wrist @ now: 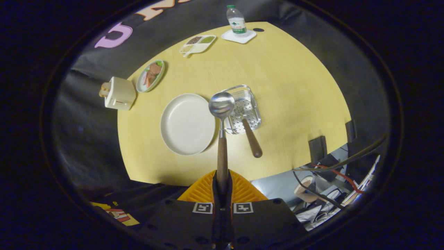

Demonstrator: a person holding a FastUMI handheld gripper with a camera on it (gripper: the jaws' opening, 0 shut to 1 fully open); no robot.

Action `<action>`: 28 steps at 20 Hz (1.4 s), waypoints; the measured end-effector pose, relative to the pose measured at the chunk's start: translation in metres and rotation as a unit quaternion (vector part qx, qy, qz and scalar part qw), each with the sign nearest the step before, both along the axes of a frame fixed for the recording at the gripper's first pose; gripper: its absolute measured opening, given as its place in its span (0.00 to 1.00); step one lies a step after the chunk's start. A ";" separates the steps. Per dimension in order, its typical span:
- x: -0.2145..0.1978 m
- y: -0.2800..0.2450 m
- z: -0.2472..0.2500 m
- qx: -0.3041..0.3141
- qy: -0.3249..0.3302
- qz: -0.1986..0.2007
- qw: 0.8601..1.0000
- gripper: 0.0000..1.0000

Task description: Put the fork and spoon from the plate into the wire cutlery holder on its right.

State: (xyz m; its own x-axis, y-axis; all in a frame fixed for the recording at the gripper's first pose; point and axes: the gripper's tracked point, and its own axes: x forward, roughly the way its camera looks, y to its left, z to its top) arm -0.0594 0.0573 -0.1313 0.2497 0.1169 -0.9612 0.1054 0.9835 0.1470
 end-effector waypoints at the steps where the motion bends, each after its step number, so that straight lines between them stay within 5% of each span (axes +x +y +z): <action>1: 0.001 -0.005 -0.002 -0.007 0.010 0.002 1.000 0.08; 17: 0.031 -0.009 -0.033 -0.005 0.135 0.009 0.991 0.09; 23: 0.034 0.004 -0.029 0.031 0.104 0.000 0.994 0.26; 28: 0.031 0.013 -0.008 0.065 0.033 -0.005 0.997 0.68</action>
State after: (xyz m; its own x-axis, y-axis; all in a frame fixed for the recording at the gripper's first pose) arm -0.0284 0.0700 -0.1389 0.1883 0.2390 -0.9526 0.1297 0.9554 0.2654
